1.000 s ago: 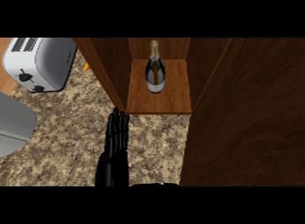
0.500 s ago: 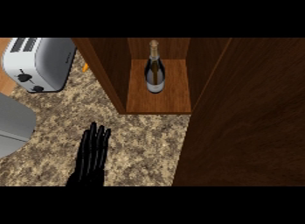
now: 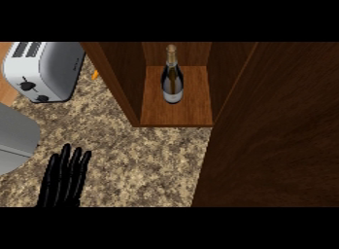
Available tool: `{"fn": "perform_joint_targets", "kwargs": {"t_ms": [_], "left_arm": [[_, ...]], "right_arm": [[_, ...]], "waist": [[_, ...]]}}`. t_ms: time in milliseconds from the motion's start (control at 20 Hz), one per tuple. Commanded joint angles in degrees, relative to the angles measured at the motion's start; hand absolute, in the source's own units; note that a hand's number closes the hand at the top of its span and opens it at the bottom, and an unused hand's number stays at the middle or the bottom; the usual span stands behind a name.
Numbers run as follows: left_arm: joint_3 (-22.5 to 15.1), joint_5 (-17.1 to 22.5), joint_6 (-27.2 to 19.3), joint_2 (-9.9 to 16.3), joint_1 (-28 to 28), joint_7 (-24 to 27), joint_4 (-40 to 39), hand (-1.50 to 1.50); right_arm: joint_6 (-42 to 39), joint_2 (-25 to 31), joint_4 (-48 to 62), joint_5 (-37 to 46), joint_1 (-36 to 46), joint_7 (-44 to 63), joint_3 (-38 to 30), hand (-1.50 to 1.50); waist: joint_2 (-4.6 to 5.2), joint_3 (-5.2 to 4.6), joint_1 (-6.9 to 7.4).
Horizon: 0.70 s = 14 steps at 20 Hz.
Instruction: Pick up the wine, place it into the cabinet and close the cabinet
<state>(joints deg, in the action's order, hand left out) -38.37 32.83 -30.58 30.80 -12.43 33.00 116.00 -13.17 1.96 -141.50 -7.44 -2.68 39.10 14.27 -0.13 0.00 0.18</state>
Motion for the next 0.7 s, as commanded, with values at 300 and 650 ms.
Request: {"fn": "perform_joint_targets", "kwargs": {"t_ms": [300,650], "left_arm": [[11.75,5.62,4.34,5.51,-4.80,-0.80,5.98,-1.50],[23.20,13.81,14.14,10.13,-11.66,0.13,5.22,-1.50]], "right_arm": [[1.28,-1.71,-7.21,-4.21,-6.57,7.23,14.93,1.50],[3.53,-1.96,-7.21,2.63,-1.74,8.40,27.33,1.50]], "waist": [[-0.16,-0.01,-0.05],[-0.32,-0.07,0.38]]}}
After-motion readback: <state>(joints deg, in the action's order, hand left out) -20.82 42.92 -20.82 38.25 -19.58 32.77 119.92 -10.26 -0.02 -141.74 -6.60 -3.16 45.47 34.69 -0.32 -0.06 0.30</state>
